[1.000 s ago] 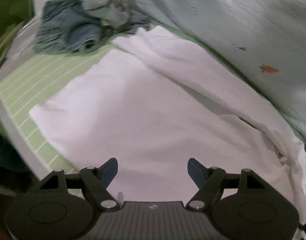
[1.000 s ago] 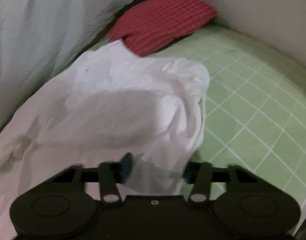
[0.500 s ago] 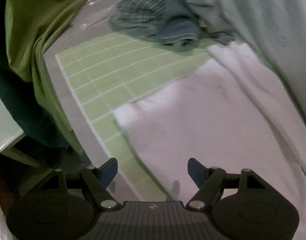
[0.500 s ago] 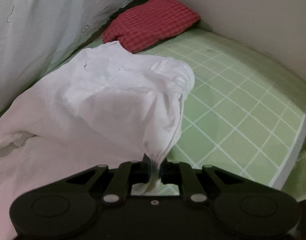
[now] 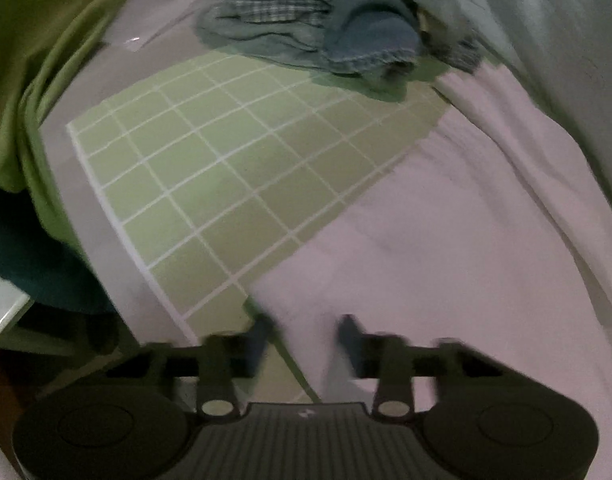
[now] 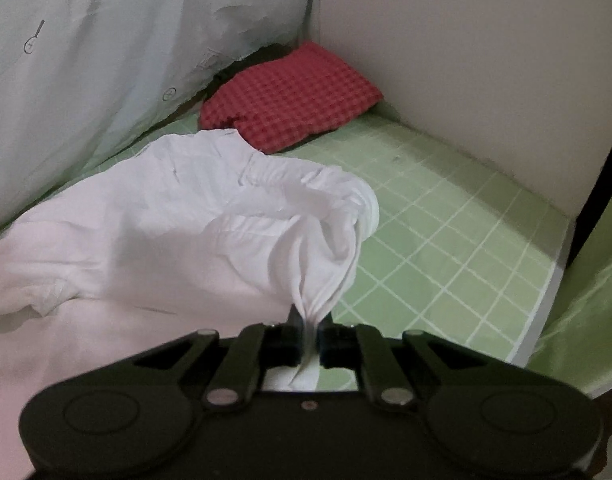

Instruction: Fold clothes

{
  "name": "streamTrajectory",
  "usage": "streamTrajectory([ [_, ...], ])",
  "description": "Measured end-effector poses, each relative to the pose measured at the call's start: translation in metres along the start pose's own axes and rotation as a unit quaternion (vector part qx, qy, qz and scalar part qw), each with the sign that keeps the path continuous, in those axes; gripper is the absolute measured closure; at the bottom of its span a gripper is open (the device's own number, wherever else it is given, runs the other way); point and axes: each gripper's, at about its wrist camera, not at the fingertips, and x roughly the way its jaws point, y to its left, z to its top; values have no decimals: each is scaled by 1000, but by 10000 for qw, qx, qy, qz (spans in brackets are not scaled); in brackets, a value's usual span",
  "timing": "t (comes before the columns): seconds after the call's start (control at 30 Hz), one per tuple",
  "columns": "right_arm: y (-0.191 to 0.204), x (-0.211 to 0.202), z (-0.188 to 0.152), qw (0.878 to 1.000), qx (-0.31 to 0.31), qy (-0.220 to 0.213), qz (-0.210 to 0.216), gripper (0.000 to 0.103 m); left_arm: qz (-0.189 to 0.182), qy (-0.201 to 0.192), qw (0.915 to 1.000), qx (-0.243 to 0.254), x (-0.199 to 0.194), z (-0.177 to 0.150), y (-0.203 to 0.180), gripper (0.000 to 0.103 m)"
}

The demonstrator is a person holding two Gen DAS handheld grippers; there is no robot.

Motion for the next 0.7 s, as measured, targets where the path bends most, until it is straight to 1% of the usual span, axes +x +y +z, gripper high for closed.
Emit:
streamTrajectory([
  [0.03, 2, -2, 0, 10000, -4, -27, -40, 96, -80, -58, 9999, 94, -2, 0, -1, 96],
  [0.07, 4, -4, -1, 10000, -3, -49, -67, 96, -134, -112, 9997, 178, -4, 0, -1, 98],
  [0.13, 8, -8, -1, 9999, -35, -70, -134, 96, -97, -235, 9991, 350, -10, 4, 0, 99],
  [0.2, 12, -11, -5, 9997, -132, -36, -217, 96, 35, -394, 9983, 427, -16, 12, 6, 99],
  [0.3, 17, -13, -18, 9982, -511, 90, -297, 96, 321, -615, 9975, 96, -23, 30, 33, 99],
  [0.37, 18, -13, -35, 9982, -498, 264, -196, 96, 386, -663, 9970, -141, -23, 39, 49, 99],
  [0.43, 19, -13, -52, 9979, -480, 412, -136, 96, 397, -742, 9964, -141, -26, 39, 45, 98],
  [0.5, 17, -10, -65, 9975, -448, 550, -66, 95, 408, -822, 9957, -142, -30, 40, 42, 94],
  [0.53, 16, -10, -67, 9976, -398, 567, -35, 90, 414, -862, 9953, -142, -31, 40, 40, 91],
  [0.57, 12, -9, -66, 9977, -329, 588, 24, 79, 419, -901, 9949, -143, -33, 40, 38, 78],
  [0.6, 7, -8, -63, 9978, -218, 619, 130, 70, 425, -941, 9946, -143, -34, 40, 37, 71],
  [0.63, 1, -7, -59, 9981, -70, 565, 223, 52, 431, -981, 9941, -144, -36, 40, 35, 58],
  [0.67, -5, -6, -54, 9982, 78, 510, 316, 41, 436, -1021, 9937, -144, -38, 41, 33, 51],
  [0.7, -11, -4, -50, 9979, 227, 458, 407, 37, 439, -1069, 9932, -161, -40, 40, 30, 49],
])
